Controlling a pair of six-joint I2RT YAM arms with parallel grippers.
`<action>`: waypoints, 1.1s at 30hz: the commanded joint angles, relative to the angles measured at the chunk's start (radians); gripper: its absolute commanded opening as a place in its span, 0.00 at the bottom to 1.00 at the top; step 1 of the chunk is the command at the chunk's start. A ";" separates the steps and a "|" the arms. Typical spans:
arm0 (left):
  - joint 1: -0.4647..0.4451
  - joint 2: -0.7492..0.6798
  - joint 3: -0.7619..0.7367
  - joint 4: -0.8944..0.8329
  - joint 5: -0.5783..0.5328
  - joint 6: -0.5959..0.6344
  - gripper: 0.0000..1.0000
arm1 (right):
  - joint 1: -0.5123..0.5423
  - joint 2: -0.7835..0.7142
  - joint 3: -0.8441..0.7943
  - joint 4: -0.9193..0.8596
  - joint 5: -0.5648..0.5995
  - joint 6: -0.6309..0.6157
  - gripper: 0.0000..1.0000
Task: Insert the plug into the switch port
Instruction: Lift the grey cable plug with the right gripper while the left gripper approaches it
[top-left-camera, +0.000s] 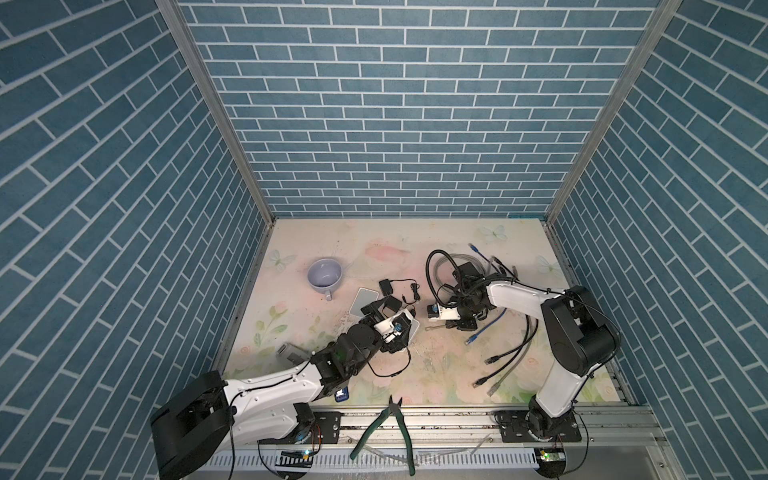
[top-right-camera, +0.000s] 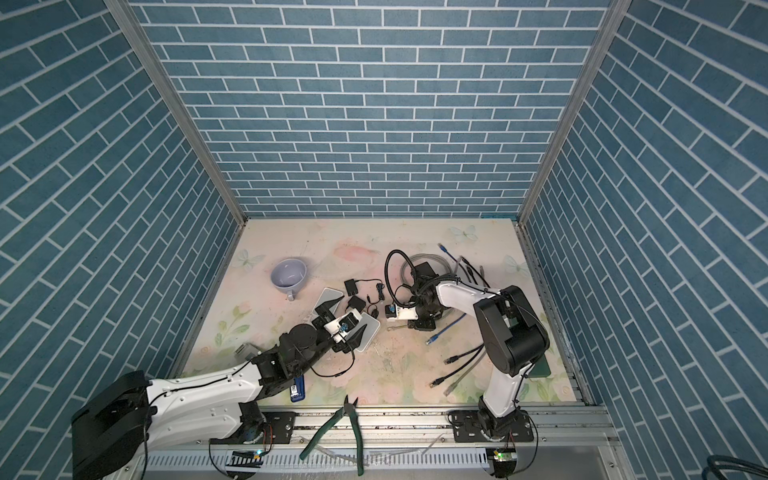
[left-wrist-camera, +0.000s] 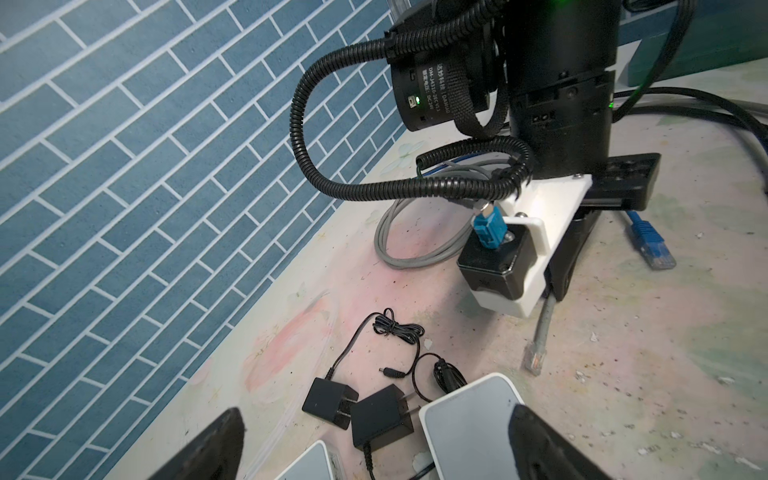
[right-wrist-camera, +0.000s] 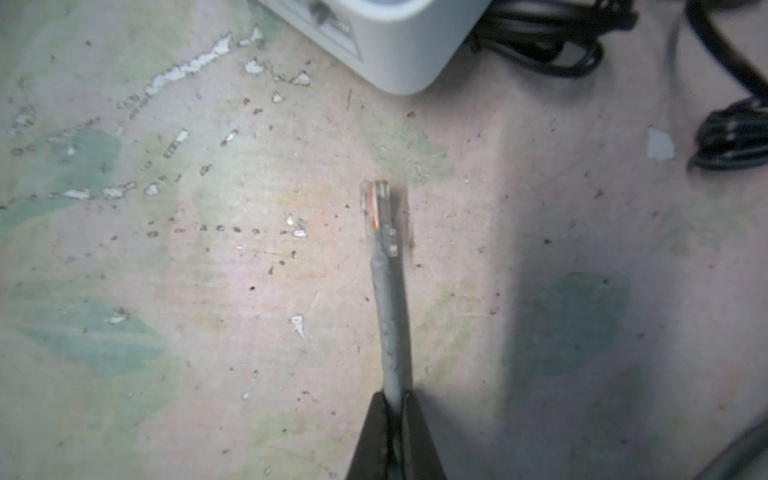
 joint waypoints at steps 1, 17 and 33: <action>-0.002 -0.020 -0.009 0.048 0.034 0.075 1.00 | 0.005 0.044 0.026 -0.049 0.013 -0.051 0.00; -0.002 0.094 0.050 0.041 0.162 0.374 0.96 | -0.040 -0.012 0.259 -0.362 -0.181 -0.118 0.00; -0.001 0.302 0.265 -0.182 0.326 0.527 0.86 | -0.083 -0.024 0.314 -0.481 -0.282 -0.148 0.00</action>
